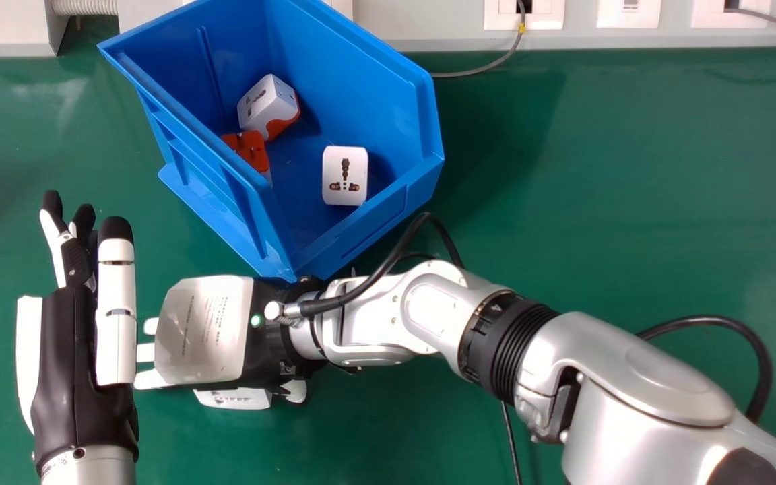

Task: Pick all objects and put in blue box

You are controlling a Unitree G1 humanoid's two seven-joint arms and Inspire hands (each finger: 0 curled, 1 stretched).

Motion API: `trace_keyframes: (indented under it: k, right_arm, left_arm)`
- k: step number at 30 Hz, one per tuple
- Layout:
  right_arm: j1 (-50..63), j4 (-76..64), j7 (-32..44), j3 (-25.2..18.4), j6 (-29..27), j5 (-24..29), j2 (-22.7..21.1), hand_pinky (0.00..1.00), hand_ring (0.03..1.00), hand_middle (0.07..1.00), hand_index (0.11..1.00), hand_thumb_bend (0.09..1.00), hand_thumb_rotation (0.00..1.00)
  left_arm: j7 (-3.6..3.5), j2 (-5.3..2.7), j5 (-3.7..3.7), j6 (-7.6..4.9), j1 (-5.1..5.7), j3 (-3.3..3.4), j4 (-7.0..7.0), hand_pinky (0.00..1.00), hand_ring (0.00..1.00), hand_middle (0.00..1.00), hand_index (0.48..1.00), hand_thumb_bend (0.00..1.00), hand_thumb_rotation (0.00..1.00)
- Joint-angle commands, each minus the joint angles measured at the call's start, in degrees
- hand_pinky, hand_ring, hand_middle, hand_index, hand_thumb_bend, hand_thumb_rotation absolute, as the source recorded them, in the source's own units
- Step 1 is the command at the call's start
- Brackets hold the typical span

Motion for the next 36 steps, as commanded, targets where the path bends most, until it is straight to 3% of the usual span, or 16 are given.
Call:
trace_keyframes:
  k: [1,2,3,5,6,8,10,15,19,27,31,35,36]
  right_arm:
    - [0.8,2.1,2.3,-0.2,0.3,0.3,-0.7,0.61,0.835,0.836,0.739,0.46,0.04]
    - [0.8,2.4,2.7,-0.3,0.3,0.7,-0.6,0.61,0.835,0.836,0.739,0.46,0.04]
    - [0.9,2.6,2.7,-0.3,0.2,0.9,-0.7,0.58,0.771,0.786,0.689,0.469,0.06]
    - [0.6,2.3,2.4,-0.2,-0.2,1.3,-1.3,0.58,0.771,0.786,0.689,0.469,0.06]
    - [0.5,2.0,2.2,-0.1,-0.5,1.3,-1.8,0.52,0.692,0.733,0.645,0.479,0.04]
    - [0.3,1.5,1.7,0.0,-0.9,1.2,-2.3,0.52,0.692,0.733,0.645,0.479,0.04]
    - [0.2,2.0,1.2,-0.2,-0.9,1.5,-2.2,0.37,0.503,0.649,0.58,0.498,0.03]
    - [0.3,2.2,1.3,-1.4,-1.2,2.9,-2.3,0.28,0.389,0.58,0.539,0.511,0.02]
    - [0.2,1.9,1.4,-1.5,-1.2,3.6,-2.7,0.18,0.263,0.514,0.504,0.521,0.01]
    - [0.0,1.9,0.1,-1.1,-0.6,3.3,-3.4,0.16,0.215,0.443,0.482,0.526,0.0]
    - [0.0,1.6,0.9,-2.0,-0.3,4.1,-3.8,0.14,0.183,0.453,0.478,0.528,0.0]
    - [0.5,1.1,0.3,-2.7,-0.9,5.0,-4.4,0.08,0.121,0.295,0.475,0.525,0.06]
    - [0.7,1.2,0.1,-2.9,-1.0,5.1,-4.4,0.08,0.121,0.295,0.475,0.525,0.06]
  left_arm:
    - [0.26,-0.01,0.77,0.03,0.07,-0.44,-1.91,1.0,1.0,1.0,1.0,0.35,1.0]
    - [0.24,-0.01,0.79,0.08,0.11,-0.43,-2.02,1.0,1.0,1.0,1.0,0.35,1.0]
    - [0.23,0.02,0.79,0.16,0.05,-0.39,-2.03,1.0,1.0,1.0,1.0,0.35,1.0]
    - [0.2,0.06,0.73,0.18,-0.02,-0.35,-1.96,1.0,1.0,1.0,1.0,0.35,1.0]
    - [0.2,0.08,0.77,0.23,-0.02,-0.36,-2.02,1.0,1.0,1.0,1.0,0.35,1.0]
    - [0.2,0.1,0.75,0.37,-0.08,-0.33,-2.1,1.0,1.0,1.0,1.0,0.35,1.0]
    - [0.21,0.04,0.61,0.67,-0.11,-0.35,-2.42,1.0,1.0,1.0,1.0,0.35,1.0]
    - [0.27,-0.05,0.62,0.86,0.27,-0.57,-3.1,1.0,1.0,1.0,1.0,0.35,1.0]
    - [0.38,0.04,0.8,0.64,0.14,-0.59,-2.87,1.0,1.0,1.0,1.0,0.35,1.0]
    - [0.34,0.01,0.37,0.61,-0.06,-0.56,-2.72,1.0,1.0,1.0,1.0,0.35,1.0]
    - [0.19,0.18,0.24,0.75,-0.22,-0.42,-2.82,1.0,1.0,1.0,1.0,0.35,1.0]
    - [0.2,0.09,0.06,0.77,-0.33,-0.39,-2.78,1.0,1.0,1.0,1.0,0.35,1.0]
    - [0.22,0.05,0.02,0.92,-0.46,-0.37,-2.77,1.0,1.0,1.0,1.0,0.35,1.0]
